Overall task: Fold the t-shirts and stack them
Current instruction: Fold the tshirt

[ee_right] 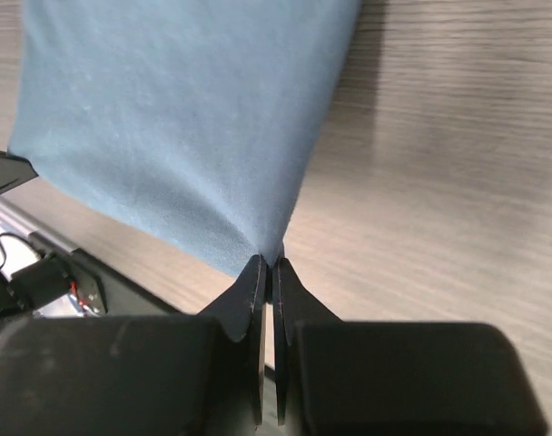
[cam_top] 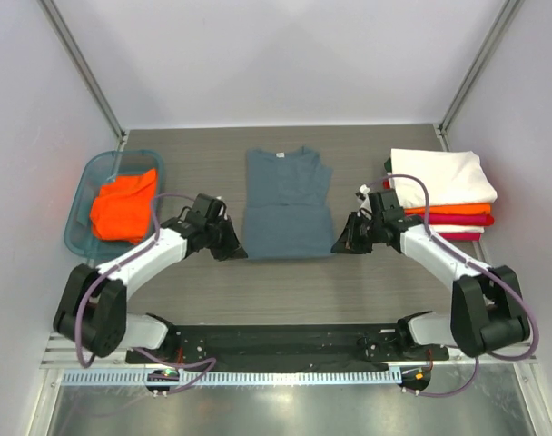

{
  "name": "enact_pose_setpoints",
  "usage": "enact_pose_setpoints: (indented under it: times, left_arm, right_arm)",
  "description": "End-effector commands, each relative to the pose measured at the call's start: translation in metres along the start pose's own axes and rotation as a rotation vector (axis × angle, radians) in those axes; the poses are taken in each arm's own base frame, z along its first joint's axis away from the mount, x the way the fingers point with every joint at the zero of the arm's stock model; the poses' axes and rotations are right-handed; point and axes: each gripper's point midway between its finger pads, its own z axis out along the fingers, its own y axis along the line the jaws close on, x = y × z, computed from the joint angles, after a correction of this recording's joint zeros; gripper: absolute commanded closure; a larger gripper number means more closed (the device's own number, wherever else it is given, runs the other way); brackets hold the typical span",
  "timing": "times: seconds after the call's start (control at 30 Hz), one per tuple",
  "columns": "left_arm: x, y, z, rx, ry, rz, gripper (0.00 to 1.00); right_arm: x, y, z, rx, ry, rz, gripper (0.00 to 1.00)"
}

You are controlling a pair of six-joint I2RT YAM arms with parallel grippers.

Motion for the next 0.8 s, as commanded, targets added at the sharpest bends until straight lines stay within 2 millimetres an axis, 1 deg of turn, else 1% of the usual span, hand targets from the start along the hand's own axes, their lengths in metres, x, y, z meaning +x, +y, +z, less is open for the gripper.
enact_pose_setpoints:
  times: [0.0, 0.03, 0.07, 0.17, 0.2, 0.23, 0.27, 0.3, 0.37, 0.4, 0.43, 0.47, 0.6, 0.7, 0.77]
  left_arm:
    - [0.01, 0.007, -0.024, -0.017, -0.01, 0.016, 1.0]
    - [0.011, 0.006, -0.028, -0.012, -0.012, 0.011, 1.0]
    - [0.011, 0.001, -0.037, 0.013, -0.034, 0.016, 1.0]
    - [0.02, 0.0, -0.046, 0.035, -0.033, 0.003, 1.0]
    - [0.022, -0.003, -0.053, 0.057, -0.046, 0.002, 1.0]
    - [0.025, -0.004, -0.056, 0.067, -0.044, 0.002, 1.0]
    - [0.032, -0.003, -0.056, 0.069, -0.029, -0.017, 1.0]
    - [0.034, -0.006, -0.062, 0.093, -0.046, -0.017, 1.0]
    - [0.043, -0.008, -0.066, 0.114, -0.043, -0.015, 1.0]
    - [0.048, -0.005, -0.065, 0.111, -0.044, -0.033, 1.0]
    - [0.049, -0.008, -0.072, 0.135, -0.064, -0.031, 1.0]
    - [0.051, -0.007, -0.073, 0.14, -0.067, -0.038, 1.0]
    - [0.052, -0.007, -0.08, 0.168, -0.093, -0.065, 1.0]
    - [0.049, -0.015, -0.083, 0.181, -0.094, -0.075, 1.0]
    - [0.044, -0.024, -0.085, 0.193, -0.082, -0.073, 1.0]
  right_arm:
    - [0.0, 0.014, -0.026, -0.021, -0.023, -0.045, 0.99]
    - [0.001, 0.017, -0.03, -0.027, -0.026, -0.049, 0.99]
    - [0.002, 0.018, -0.034, -0.031, -0.032, -0.051, 0.99]
    - [0.006, 0.026, -0.05, -0.054, -0.057, -0.069, 0.99]
    - [0.01, 0.027, -0.054, -0.057, -0.054, -0.067, 0.99]
    - [0.01, 0.031, -0.061, -0.073, -0.075, -0.076, 0.99]
    - [0.012, 0.033, -0.064, -0.078, -0.076, -0.076, 0.99]
    - [0.016, 0.033, -0.067, -0.083, -0.075, -0.071, 0.99]
    - [0.021, 0.039, -0.074, -0.116, -0.088, -0.068, 0.99]
    - [0.024, 0.039, -0.075, -0.121, -0.092, -0.064, 0.99]
    - [0.026, 0.039, -0.077, -0.125, -0.095, -0.062, 0.99]
    - [0.027, 0.041, -0.081, -0.136, -0.109, -0.06, 0.99]
    - [0.023, 0.046, -0.087, -0.145, -0.139, -0.064, 0.99]
    - [0.011, 0.05, -0.092, -0.129, -0.172, -0.074, 0.99]
    - [0.003, 0.05, -0.094, -0.113, -0.191, -0.076, 0.99]
